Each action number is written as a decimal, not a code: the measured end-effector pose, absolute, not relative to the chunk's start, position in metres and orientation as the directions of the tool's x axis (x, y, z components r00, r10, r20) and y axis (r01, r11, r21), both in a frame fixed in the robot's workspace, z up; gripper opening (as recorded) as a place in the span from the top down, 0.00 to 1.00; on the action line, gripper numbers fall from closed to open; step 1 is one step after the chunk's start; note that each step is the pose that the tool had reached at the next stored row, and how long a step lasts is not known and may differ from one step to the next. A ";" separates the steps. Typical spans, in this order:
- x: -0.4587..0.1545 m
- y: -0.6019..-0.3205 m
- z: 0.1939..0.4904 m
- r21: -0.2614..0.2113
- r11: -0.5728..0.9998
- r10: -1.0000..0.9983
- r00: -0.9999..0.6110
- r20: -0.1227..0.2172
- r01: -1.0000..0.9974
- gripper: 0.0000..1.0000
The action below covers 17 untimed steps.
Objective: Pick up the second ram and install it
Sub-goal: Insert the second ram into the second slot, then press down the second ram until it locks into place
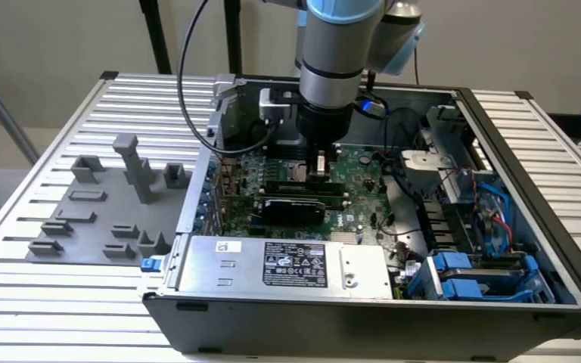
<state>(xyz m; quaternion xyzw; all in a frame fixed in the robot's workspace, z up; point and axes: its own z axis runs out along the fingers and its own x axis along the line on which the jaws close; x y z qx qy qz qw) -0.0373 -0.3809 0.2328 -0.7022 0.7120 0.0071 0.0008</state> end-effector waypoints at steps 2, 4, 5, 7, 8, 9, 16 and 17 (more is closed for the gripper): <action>-0.038 -0.381 0.232 0.009 0.014 -1.000 -0.014 -0.011 -1.000 1.00; -0.038 -0.380 0.232 0.009 0.014 -1.000 -0.014 -0.011 -1.000 1.00; -0.038 -0.380 0.232 0.009 0.014 -1.000 -0.014 -0.011 -1.000 1.00; -0.038 -0.380 0.231 0.009 0.014 -1.000 -0.014 -0.011 -1.000 1.00; -0.038 -0.380 0.231 0.009 0.014 -1.000 -0.014 -0.011 -1.000 1.00; -0.038 -0.380 0.231 0.009 0.014 -1.000 -0.014 -0.011 -1.000 1.00; -0.038 -0.380 0.229 0.009 0.016 -1.000 -0.016 -0.011 -1.000 1.00; -0.038 -0.380 0.229 0.009 0.016 -1.000 -0.017 -0.011 -1.000 1.00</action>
